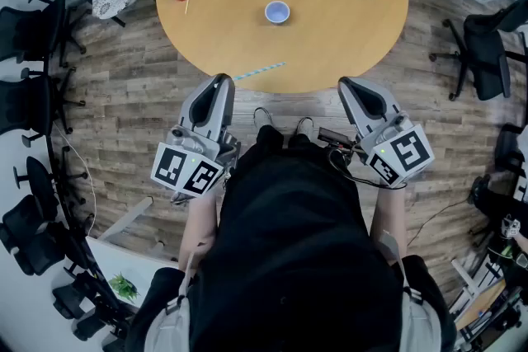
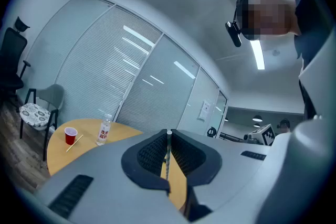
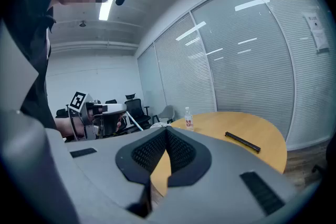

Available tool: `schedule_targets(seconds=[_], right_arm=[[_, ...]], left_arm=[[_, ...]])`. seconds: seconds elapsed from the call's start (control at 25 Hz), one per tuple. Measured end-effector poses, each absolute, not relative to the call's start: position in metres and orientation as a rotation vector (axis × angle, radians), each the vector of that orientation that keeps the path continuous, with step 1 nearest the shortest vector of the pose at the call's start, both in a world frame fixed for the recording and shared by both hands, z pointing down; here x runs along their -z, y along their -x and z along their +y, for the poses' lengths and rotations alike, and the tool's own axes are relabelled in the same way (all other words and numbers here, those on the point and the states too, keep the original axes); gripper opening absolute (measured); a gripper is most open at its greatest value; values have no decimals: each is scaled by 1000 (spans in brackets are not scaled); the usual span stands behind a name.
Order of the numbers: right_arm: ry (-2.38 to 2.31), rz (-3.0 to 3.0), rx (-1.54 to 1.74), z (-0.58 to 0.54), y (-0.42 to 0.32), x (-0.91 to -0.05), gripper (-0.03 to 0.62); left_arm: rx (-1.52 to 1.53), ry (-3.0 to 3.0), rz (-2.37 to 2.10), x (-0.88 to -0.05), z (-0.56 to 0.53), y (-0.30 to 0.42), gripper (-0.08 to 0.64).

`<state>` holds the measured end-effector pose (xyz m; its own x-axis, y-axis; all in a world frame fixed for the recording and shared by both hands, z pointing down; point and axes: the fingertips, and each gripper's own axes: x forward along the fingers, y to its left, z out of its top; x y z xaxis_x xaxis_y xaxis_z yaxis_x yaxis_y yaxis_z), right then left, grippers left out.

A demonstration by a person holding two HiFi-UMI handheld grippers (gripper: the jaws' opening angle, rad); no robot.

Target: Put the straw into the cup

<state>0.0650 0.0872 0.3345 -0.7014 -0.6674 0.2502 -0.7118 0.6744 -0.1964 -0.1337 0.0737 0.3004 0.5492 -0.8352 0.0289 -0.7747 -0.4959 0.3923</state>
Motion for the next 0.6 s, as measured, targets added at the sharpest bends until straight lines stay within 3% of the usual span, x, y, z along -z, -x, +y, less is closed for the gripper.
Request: schedule_targets(seconds=[0.6], right_arm=[[-1157,-2716,-420,89,-65,-337,17]], left_arm=[[250,-2443,-1269,-298,73,129,34]])
